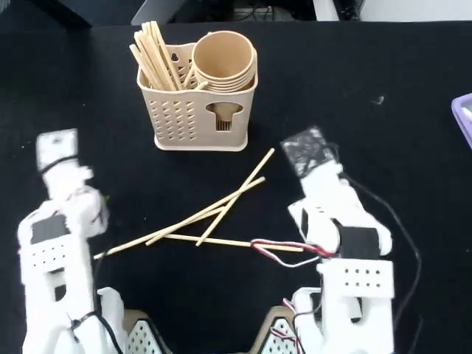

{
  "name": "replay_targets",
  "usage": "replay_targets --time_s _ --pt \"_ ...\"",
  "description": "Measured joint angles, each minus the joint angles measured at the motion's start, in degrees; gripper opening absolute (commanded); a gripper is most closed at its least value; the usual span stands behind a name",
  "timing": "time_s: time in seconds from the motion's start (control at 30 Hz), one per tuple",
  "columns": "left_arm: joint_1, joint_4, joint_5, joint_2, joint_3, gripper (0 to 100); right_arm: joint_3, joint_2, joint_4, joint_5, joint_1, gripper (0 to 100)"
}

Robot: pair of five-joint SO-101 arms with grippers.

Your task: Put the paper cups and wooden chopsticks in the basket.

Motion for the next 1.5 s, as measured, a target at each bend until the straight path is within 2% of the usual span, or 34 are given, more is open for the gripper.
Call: replay_targets --time_s 0.1,0.33,0.5,0.6,0.73,1.0,1.5 --pt "-5.01 0.09 -2.37 1.14 3.6 16 -3.78 -0.09 5.27 3.52 -6.86 17.8" --pt "-5.45 0.0 -3.6 9.58 5.19 16 -4.66 0.62 6.51 3.78 -27.08 18.1" --pt "-6.24 -2.46 -1.58 15.03 5.36 16 -10.46 18.9 0.53 2.46 -34.02 17.8" --pt "-6.68 -2.46 1.14 17.67 3.87 16 -15.3 29.1 -1.58 4.48 -37.54 17.8" --pt "-9.41 -2.37 2.11 19.52 2.64 16 -22.24 43.25 -3.43 8.18 -39.3 18.0" --pt "-9.93 -2.37 2.2 19.87 2.46 16 -34.02 66.02 -5.54 11.6 -39.3 18.0" --pt "-9.93 -2.29 2.2 20.4 2.02 16 -38.07 71.82 -2.37 16.18 -40.88 18.1"
